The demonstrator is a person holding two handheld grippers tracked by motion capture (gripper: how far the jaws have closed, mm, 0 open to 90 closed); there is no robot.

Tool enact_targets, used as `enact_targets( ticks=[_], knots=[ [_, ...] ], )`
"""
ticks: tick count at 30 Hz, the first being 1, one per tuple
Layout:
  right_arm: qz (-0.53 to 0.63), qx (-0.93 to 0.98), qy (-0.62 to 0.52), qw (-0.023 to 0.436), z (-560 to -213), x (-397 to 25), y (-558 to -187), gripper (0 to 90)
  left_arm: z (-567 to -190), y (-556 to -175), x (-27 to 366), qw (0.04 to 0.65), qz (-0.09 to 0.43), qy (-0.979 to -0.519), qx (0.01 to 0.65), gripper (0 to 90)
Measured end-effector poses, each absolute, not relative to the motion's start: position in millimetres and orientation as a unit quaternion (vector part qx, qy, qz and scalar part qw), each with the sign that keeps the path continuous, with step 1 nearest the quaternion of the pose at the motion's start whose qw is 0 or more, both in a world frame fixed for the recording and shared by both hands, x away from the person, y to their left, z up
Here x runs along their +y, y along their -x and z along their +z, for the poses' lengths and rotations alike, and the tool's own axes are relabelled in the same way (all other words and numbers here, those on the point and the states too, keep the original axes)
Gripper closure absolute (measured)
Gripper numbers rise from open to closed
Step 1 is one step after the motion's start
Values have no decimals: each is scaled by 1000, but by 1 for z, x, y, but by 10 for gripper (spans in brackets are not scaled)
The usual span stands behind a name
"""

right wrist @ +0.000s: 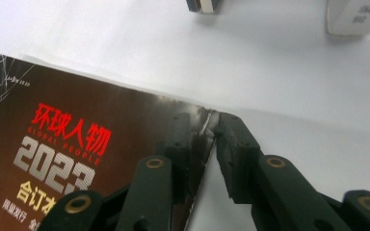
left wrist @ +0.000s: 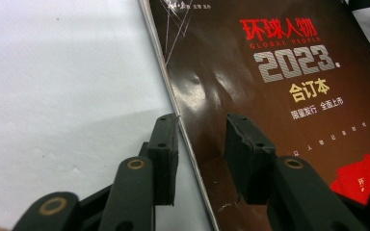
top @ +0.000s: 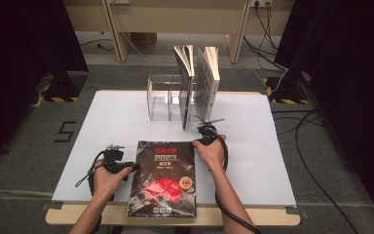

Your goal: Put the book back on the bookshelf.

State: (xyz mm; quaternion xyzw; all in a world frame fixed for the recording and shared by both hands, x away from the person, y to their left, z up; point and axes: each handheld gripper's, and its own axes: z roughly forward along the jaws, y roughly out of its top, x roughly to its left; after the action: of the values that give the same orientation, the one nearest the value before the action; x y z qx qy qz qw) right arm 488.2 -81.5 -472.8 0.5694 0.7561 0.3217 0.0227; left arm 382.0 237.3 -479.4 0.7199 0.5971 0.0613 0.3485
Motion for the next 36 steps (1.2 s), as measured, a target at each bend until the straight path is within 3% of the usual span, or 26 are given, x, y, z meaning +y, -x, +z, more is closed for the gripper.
enact_targets(
  ticks=[7, 27, 36],
  knots=[
    [317, 764, -561, 30, -473, -77, -497, 692, -480, -382, 236, 348, 60, -723, 595, 599],
    [329, 763, -554, 44, -476, -75, -498, 681, -478, -381, 230, 329, 61, -740, 583, 584],
    [341, 751, -565, 13, -477, -79, -497, 682, -478, -380, 224, 316, 82, -745, 581, 606]
  ],
)
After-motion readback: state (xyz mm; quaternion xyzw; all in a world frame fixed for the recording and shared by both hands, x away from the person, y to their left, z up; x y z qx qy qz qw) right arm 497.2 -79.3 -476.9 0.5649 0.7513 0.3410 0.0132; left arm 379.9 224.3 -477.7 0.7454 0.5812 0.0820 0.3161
